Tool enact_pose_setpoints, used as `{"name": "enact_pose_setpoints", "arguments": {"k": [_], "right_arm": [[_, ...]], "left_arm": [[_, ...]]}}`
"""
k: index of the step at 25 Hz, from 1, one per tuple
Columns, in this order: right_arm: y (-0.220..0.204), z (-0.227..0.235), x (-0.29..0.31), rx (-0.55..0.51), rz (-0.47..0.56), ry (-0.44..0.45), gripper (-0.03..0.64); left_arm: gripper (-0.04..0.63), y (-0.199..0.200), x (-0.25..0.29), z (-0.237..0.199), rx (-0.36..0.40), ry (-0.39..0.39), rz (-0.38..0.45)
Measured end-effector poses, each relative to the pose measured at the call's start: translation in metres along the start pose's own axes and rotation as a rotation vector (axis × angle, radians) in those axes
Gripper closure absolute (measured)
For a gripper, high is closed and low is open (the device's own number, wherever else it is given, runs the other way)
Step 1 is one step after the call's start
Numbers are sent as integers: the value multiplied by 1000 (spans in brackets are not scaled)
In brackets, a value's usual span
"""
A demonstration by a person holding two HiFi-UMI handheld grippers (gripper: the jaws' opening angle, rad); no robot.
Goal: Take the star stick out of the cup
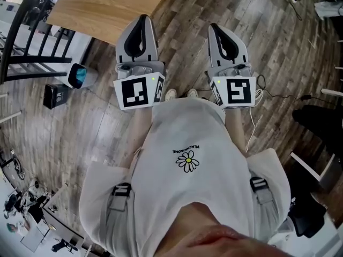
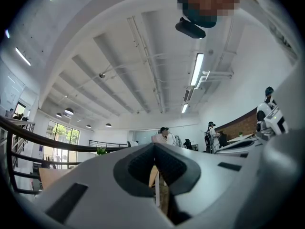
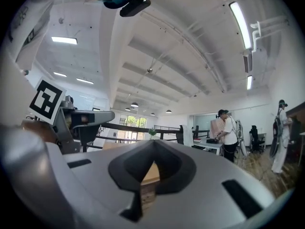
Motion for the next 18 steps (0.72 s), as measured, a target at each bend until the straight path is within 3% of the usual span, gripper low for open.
{"name": "enact_pose_setpoints", "arguments": {"k": [6, 11, 18], "right_arm": [[-9, 26, -13, -75, -1, -46, 607], [-15, 46, -23, 51, 27, 32, 607], [-23, 69, -5, -12, -8, 36, 607]], "left_arm": [[580, 2, 6, 24, 5, 2, 22], [580, -3, 6, 37, 5, 19, 44], [580, -11, 31, 41, -1, 47, 57]]}}
Point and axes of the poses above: the fingertips, and each gripper's own axes: x forward along the fingers, z to its right, y out of its top, the point moved 10 cm from there along -x, backward along the fingers, and after that the axes turned 9 degrees about x, right-handed, at the moved point
